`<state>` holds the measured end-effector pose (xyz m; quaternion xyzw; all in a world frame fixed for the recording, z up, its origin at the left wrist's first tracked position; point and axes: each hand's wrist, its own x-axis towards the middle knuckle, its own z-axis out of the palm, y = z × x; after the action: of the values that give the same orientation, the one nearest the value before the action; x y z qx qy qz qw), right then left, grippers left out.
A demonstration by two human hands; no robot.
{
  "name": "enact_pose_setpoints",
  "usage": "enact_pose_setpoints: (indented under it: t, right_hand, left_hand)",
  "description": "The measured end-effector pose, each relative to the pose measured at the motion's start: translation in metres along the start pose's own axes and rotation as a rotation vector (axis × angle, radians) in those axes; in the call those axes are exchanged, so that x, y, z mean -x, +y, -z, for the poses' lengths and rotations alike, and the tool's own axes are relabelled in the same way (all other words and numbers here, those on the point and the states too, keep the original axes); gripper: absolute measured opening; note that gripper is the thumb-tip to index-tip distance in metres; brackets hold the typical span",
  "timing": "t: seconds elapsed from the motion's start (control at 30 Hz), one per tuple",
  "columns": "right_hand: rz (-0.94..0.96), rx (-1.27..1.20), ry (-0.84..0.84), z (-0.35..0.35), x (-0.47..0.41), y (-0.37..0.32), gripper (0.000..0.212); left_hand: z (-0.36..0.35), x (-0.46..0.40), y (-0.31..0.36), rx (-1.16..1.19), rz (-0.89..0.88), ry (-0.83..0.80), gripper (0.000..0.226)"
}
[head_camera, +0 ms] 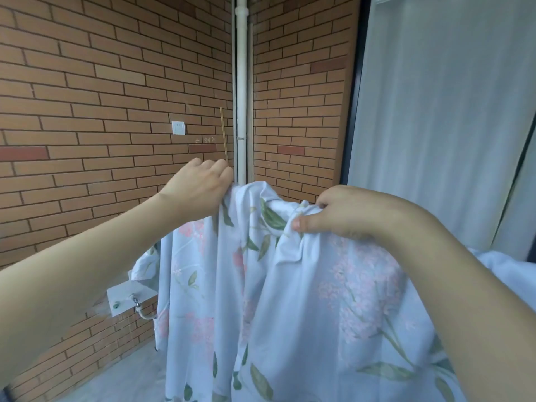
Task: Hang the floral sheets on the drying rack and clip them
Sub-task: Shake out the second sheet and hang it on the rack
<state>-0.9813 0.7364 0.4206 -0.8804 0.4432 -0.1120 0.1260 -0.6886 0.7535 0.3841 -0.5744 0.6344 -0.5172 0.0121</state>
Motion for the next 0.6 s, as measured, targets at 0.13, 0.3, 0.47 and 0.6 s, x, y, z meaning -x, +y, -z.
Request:
enact_pose_setpoints:
  t: [0.13,0.3,0.47,0.6]
  right_hand:
    - [0.024,0.009,0.002,0.003,0.008,0.006,0.058]
    - [0.032,0.07,-0.009,0.009,0.017,0.008,0.069]
    - [-0.023,0.295,-0.03,0.022,0.029,0.021,0.061]
    - [-0.091,0.379,-0.074,0.02,0.04,0.038,0.047]
  left_hand:
    - [-0.014,0.022,-0.035,-0.124,0.532,-0.445,0.025]
    - [0.004,0.003,-0.026,0.245,0.686,-0.322,0.029]
    - [0.063,-0.016,0.037,0.859,0.203,-0.194,0.025]
    - [0.07,-0.02,0.061,0.573,0.03,0.038,0.029]
